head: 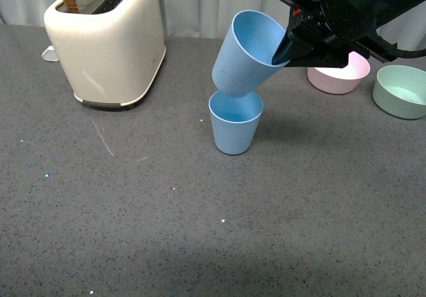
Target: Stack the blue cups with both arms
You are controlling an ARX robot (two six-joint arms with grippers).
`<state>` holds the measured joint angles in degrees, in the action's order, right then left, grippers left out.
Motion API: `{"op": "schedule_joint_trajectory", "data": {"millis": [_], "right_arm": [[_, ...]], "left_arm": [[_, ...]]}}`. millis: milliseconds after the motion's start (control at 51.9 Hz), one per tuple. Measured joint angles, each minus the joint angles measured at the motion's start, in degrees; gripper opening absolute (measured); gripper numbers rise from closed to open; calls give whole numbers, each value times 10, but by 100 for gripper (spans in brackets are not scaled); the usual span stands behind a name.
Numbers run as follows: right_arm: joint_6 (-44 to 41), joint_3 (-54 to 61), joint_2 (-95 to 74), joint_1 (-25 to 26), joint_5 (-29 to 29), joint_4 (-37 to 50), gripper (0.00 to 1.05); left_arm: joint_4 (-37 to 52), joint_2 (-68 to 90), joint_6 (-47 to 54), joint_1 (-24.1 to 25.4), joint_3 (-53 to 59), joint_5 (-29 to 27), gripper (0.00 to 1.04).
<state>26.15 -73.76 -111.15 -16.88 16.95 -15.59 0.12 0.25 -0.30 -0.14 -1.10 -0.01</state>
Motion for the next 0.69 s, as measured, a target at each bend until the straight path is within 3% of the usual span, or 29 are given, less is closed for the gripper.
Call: {"op": "schedule_joint_trajectory", "data": {"millis": [289, 405, 579, 617, 656, 694], "right_arm": [[3, 0, -22, -1, -5, -3, 1], [6, 2, -23, 2, 16, 12, 23], [-16, 19, -17, 4, -5, 45, 56], [-48, 52, -15, 0, -72, 129, 57], [-109, 123, -6, -2, -195, 286, 48], [-154, 188, 3, 0, -259, 406, 41]], "left_arm": [[0, 0, 0, 0, 0, 0, 98], [0, 0, 0, 0, 0, 0, 98], [0, 0, 0, 0, 0, 0, 98], [0, 0, 0, 0, 0, 0, 98], [0, 0, 0, 0, 0, 0, 98], [0, 0, 0, 0, 0, 0, 98]]}}
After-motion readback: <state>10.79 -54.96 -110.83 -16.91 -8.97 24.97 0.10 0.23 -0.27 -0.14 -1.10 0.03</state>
